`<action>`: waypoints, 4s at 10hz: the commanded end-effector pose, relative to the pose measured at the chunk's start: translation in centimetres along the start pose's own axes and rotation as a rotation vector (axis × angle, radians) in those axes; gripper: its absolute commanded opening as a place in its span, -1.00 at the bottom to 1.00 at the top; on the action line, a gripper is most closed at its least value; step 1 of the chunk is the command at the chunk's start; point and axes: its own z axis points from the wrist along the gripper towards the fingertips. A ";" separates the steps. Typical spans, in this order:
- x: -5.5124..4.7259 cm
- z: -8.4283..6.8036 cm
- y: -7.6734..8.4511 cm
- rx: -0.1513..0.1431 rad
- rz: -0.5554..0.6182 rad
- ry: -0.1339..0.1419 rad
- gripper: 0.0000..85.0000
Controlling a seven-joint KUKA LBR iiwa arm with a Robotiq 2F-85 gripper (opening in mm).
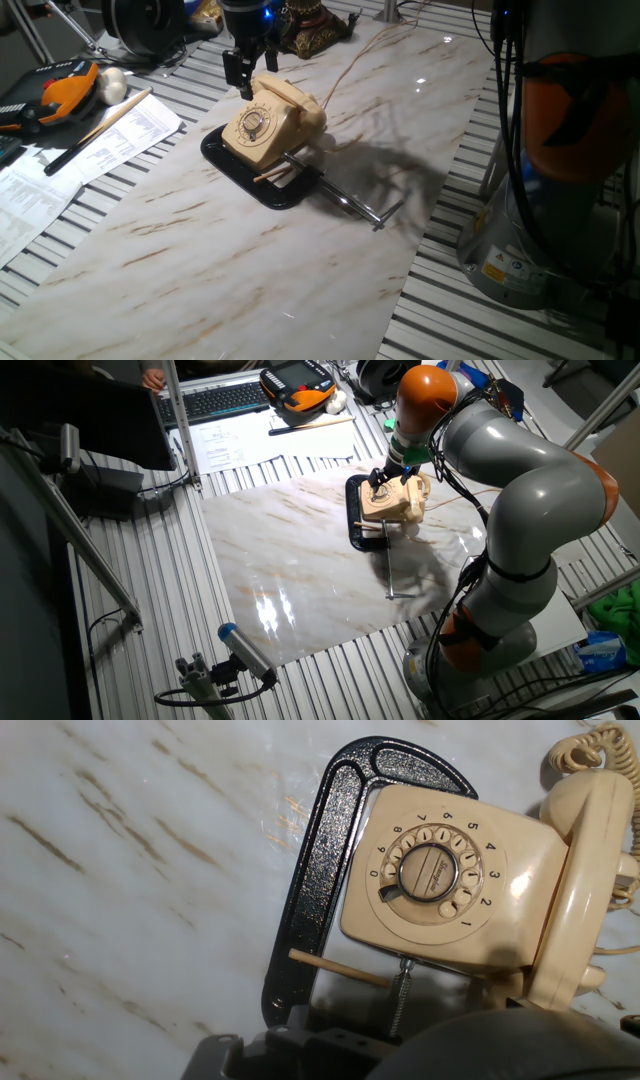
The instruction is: Dial a number on an old rotary phone
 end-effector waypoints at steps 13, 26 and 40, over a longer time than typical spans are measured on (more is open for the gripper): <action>0.0 0.0 0.0 -0.037 0.424 0.129 -1.00; 0.0 0.0 0.0 -0.029 0.657 0.151 -1.00; 0.0 0.0 0.0 -0.002 0.692 0.128 -1.00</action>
